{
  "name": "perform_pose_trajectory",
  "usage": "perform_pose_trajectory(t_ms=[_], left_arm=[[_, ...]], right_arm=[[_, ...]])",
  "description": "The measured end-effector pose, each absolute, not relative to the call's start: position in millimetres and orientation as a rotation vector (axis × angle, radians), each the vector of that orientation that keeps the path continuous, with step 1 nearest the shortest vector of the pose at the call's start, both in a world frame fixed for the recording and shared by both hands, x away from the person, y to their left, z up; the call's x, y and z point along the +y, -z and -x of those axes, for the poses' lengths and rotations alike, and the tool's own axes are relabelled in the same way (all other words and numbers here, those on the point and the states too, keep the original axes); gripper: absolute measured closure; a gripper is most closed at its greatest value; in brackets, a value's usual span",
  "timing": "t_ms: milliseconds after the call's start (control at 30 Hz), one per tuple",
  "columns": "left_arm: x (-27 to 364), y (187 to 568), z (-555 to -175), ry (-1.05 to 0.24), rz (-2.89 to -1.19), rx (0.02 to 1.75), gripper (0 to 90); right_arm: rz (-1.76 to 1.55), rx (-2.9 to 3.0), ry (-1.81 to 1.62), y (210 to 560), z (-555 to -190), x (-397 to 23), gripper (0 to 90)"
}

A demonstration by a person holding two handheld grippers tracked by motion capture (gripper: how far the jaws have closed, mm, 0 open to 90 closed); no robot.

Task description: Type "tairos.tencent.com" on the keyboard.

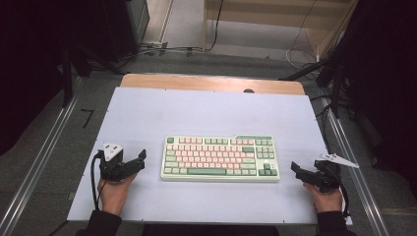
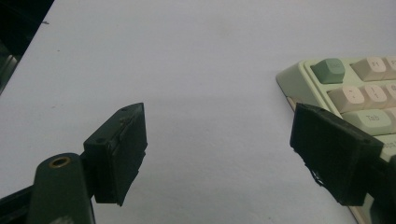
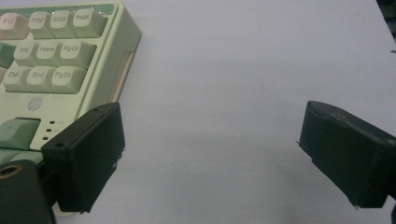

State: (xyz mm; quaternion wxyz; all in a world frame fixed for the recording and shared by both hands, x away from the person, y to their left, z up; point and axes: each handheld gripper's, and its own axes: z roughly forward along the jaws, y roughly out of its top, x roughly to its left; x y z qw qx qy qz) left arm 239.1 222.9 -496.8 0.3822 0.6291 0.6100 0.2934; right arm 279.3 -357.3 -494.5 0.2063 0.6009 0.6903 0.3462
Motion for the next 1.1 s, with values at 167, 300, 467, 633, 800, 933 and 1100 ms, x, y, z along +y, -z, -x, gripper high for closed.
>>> perform_pose_trajectory(t_ms=[167,300,467,633,800,933,1100], left_arm=[[221,497,-238,-0.742,-1.604,1.548,18.9],[220,496,-238,-0.746,-1.598,1.543,18.9],[216,495,-238,-0.733,-1.598,1.531,18.9],[210,491,-239,-0.72,-1.581,1.513,18.9],[201,488,-239,-0.703,-1.593,1.478,18.9],[195,486,-241,-0.699,-1.597,1.462,19.0],[185,486,-246,-0.676,-1.612,1.442,19.0]], right_arm=[[-1.661,1.933,-0.967,493,-279,-353,5.1],[-1.645,1.944,-0.966,492,-279,-349,5.0],[-1.627,1.954,-0.983,490,-278,-343,5.1],[-1.604,1.976,-1.002,486,-277,-333,5.4],[-1.545,1.993,-1.055,479,-275,-317,12.4],[-1.517,2.02,-1.068,478,-274,-307,13.1],[-1.47,2.063,-1.067,478,-276,-291,13.5]])
